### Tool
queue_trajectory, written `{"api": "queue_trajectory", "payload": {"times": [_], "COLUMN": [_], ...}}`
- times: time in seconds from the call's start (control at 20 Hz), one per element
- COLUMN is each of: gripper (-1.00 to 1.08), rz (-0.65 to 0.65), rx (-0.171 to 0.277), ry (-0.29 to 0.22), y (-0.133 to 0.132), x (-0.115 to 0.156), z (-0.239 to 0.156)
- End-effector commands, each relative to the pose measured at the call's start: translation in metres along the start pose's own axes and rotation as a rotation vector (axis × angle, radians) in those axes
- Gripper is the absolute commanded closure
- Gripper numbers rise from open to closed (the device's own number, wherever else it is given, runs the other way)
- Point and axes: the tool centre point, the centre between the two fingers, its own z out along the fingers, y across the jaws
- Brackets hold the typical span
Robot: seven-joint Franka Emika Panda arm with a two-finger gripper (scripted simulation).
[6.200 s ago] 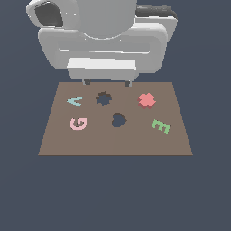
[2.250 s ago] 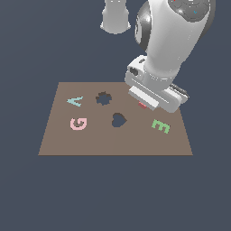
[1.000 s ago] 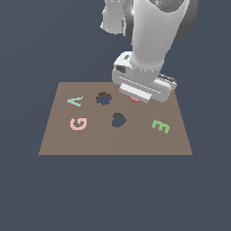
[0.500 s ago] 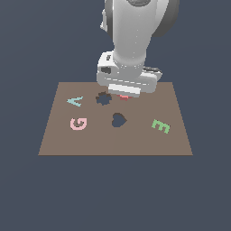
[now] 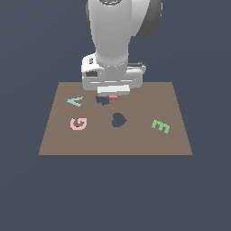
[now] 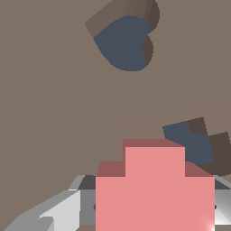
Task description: Insert a designated object into the corresponding slot on a board.
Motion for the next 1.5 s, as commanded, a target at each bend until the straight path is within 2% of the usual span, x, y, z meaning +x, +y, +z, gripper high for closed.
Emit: {"api": "queue_trajectory", "payload": {"times": [0.0,0.6,1.35,1.4,1.45], "gripper": [1.08,1.08,1.08,-0.92,-0.92], "rz": [-0.057,-0.214,-0.235,-0.235,-0.235], "rx": [0.0,0.0,-0.001,-0.001,-0.001], "ry": [0.001,0.0,0.0,0.0,0.0], "y": [0.009,0.035,0.038,0.038,0.038], "x": [0.001,0.009,0.011,0.011,0.011], "z": [-0.001,-0.002,0.008,0.008,0.008]}}
